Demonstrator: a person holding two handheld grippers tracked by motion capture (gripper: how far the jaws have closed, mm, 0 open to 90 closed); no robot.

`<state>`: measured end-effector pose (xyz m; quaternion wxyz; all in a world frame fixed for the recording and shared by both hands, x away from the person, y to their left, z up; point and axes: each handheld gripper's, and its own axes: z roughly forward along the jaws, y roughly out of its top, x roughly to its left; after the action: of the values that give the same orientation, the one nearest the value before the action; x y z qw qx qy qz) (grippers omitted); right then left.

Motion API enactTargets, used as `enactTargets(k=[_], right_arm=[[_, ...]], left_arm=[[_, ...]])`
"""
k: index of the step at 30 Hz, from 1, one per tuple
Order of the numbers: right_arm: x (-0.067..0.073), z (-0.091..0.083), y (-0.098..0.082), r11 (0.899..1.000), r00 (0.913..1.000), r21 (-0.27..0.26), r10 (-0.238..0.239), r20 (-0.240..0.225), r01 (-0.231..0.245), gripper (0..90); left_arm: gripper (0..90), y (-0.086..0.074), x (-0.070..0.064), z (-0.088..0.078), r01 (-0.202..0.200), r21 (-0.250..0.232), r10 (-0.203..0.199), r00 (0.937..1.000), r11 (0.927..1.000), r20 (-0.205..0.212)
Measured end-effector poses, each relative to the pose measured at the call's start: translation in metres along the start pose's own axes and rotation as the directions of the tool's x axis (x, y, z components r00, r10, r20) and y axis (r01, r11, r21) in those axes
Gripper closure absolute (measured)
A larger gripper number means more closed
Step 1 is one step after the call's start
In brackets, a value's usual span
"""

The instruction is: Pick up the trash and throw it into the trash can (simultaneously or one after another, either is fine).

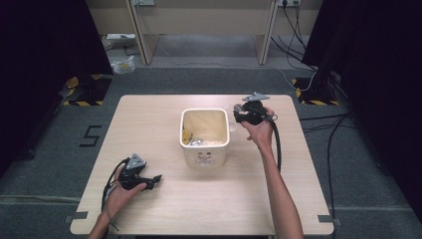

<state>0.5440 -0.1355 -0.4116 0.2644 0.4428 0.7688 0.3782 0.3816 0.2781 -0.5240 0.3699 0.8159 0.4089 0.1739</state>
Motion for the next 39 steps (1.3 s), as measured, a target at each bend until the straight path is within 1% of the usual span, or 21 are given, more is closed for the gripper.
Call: enactTargets(k=[1,3,4,5,9,11,16,20,22,24,26,32,35,36,39], right_arm=[[-0.003,0.005,-0.001,1.0,0.9998,0.0,0.017,0.009,-0.017,44.6],[-0.006,0.009,-0.003,1.0,0.9997,0.009,0.02,0.017,-0.02,44.6],[-0.006,0.009,-0.003,1.0,0.9997,0.009,0.02,0.017,-0.02,44.6],[-0.008,0.014,-0.004,0.999,0.9992,0.013,0.036,0.018,-0.037,44.6],[-0.01,0.019,-0.004,0.998,0.9981,0.004,0.061,0.009,-0.061,44.6],[-0.01,0.02,-0.004,0.998,0.9979,0.004,0.065,0.011,-0.065,44.6],[-0.008,0.028,-0.005,0.998,0.9978,0.023,0.061,0.026,-0.062,49.1],[-0.011,0.032,-0.008,0.996,0.9966,0.039,0.078,0.026,-0.079,52.7],[-0.012,0.034,-0.01,0.995,0.9958,0.04,0.091,0.01,-0.091,55.3],[-0.011,0.035,-0.012,0.995,0.9959,0.048,0.091,0.006,-0.091,58.4],[-0.009,0.037,-0.014,0.995,0.9968,0.054,0.079,-0.002,-0.079,62.9],[-0.009,0.036,-0.018,0.997,0.9989,0.059,0.046,-0.012,-0.045,81.8],[-0.009,0.036,-0.019,0.998,0.9993,0.059,0.036,-0.012,-0.036,83.1],[-0.01,0.034,-0.019,0.998,0.9981,0.048,0.045,-0.042,-0.043,85.3],[-0.01,0.032,-0.018,0.998,0.9984,0.045,0.039,-0.041,-0.037,86.5]], left_arm=[[13.9,0.0,0.0,0.0,0.0,0.0,0.0,1.0,1.0,0.0],[13.9,0.0,0.0,0.0,-0.001,0.001,0.001,1.0,1.0,-0.001],[13.9,0.0,0.0,0.0,-0.001,0.001,0.001,1.0,1.0,-0.001],[13.9,0.0,0.0,0.0,-0.001,0.001,0.001,1.0,1.0,-0.001],[13.9,0.0,0.0,0.0,0.0,0.001,0.0,1.0,1.0,-0.001],[13.9,0.0,0.0,0.0,0.0,0.0,0.0,1.0,1.0,0.0],[13.9,0.0,0.0,0.0,0.0,0.0,0.0,1.0,1.0,0.0],[13.9,0.0,0.0,0.0,0.0,0.0,0.0,1.0,1.0,0.0],[13.9,0.0,0.0,0.0,-0.001,0.0,0.001,1.0,1.0,0.0],[13.9,0.0,0.0,0.0,0.0,0.0,0.0,1.0,1.0,0.0],[13.9,0.0,0.0,0.0,-0.001,0.001,0.001,1.0,1.0,-0.001],[13.9,0.0,0.0,0.0,0.0,0.0,0.0,1.0,1.0,0.0],[13.9,0.0,0.0,0.0,0.0,0.0,0.0,1.0,1.0,0.0],[13.9,0.0,0.0,0.0,-0.001,0.0,0.001,1.0,1.0,0.0],[13.9,0.0,0.0,0.0,-0.001,0.001,0.001,1.0,1.0,-0.001]])
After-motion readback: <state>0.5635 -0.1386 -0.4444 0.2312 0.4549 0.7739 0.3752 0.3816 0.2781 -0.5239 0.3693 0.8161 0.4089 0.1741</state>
